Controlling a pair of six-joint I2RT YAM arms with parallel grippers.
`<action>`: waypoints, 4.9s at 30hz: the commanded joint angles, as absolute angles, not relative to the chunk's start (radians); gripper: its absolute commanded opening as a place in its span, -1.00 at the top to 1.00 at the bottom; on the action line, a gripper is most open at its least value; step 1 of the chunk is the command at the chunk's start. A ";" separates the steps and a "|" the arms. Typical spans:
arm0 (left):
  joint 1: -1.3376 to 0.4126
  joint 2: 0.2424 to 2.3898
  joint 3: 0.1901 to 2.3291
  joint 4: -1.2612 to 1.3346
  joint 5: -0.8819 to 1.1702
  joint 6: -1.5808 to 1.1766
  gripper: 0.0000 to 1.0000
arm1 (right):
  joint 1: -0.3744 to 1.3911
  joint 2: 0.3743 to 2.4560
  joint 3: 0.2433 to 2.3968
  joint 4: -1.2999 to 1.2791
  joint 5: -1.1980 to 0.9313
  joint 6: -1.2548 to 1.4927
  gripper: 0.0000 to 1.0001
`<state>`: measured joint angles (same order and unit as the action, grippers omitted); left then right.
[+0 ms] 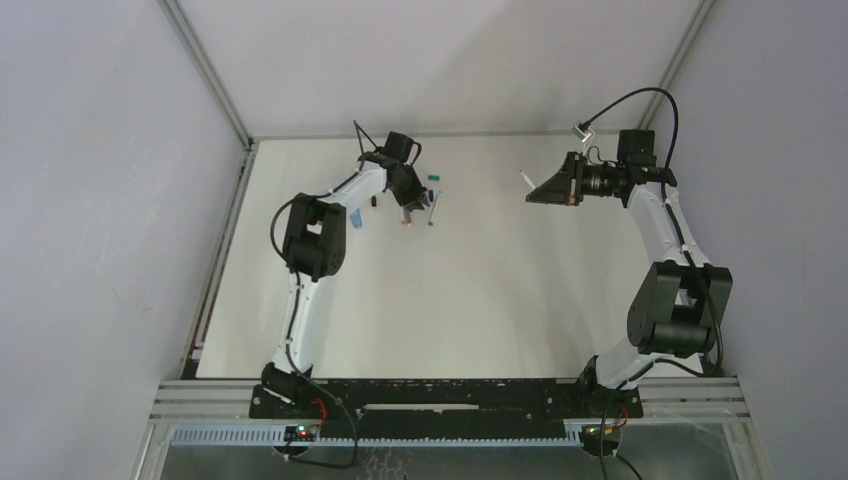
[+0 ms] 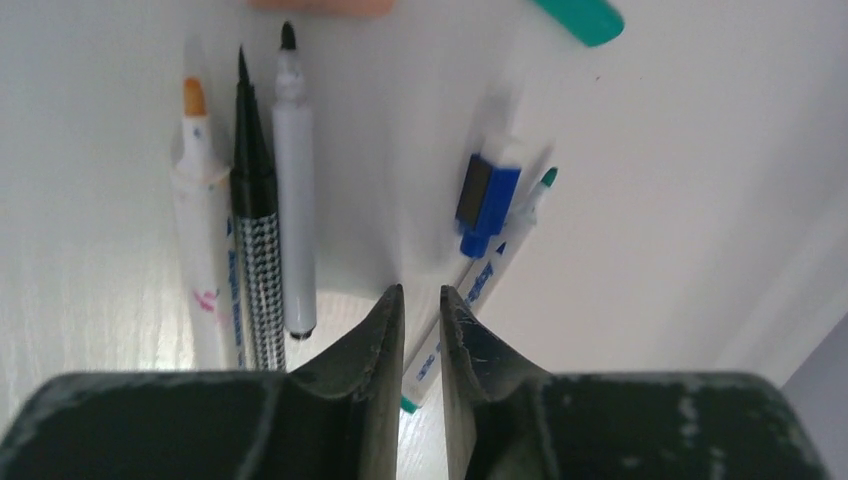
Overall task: Insert the pens into the pen caps
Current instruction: Move the pen cap to the center of the board.
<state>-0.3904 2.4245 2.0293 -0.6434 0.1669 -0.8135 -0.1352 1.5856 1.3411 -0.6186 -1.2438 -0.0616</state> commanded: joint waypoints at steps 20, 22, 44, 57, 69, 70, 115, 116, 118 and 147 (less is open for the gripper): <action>-0.345 2.487 2.220 -0.544 0.243 -0.843 0.15 | -0.142 1.552 1.339 -0.609 -1.272 -0.061 1.00; -0.345 2.500 2.233 -0.564 0.238 -0.847 0.20 | -0.144 1.552 1.339 -0.609 -1.272 -0.060 1.00; -0.371 2.564 2.298 -0.679 0.239 -0.842 0.39 | -0.151 1.549 1.339 -0.611 -1.277 -0.064 1.00; -0.385 2.588 2.347 -0.767 0.204 -0.788 0.56 | -0.160 1.543 1.339 -0.612 -1.279 -0.064 1.00; -0.399 2.484 2.221 -0.826 0.128 -0.672 0.59 | -0.160 1.536 1.339 -0.611 -1.280 -0.064 1.00; -0.399 2.468 2.198 -0.826 0.120 -0.663 0.59 | -0.160 1.535 1.339 -0.612 -1.280 -0.064 1.00; -0.390 2.523 2.245 -0.682 0.235 -0.751 0.35 | -0.164 1.523 1.329 -0.604 -1.282 -0.057 1.00; -0.393 2.523 2.244 -0.688 0.232 -0.746 0.35 | -0.165 1.523 1.328 -0.605 -1.282 -0.057 1.00; -0.396 2.525 2.246 -0.703 0.226 -0.735 0.36 | -0.166 1.522 1.329 -0.604 -1.282 -0.058 1.00; -0.419 2.301 1.921 -0.726 0.135 -0.566 0.57 | -0.166 1.508 1.324 -0.607 -1.284 -0.060 1.00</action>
<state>-0.4141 2.3909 2.0205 -0.7334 0.1387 -0.6113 -0.1619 1.5593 1.3285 -0.6178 -1.2655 -0.0620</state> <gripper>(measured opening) 0.219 0.063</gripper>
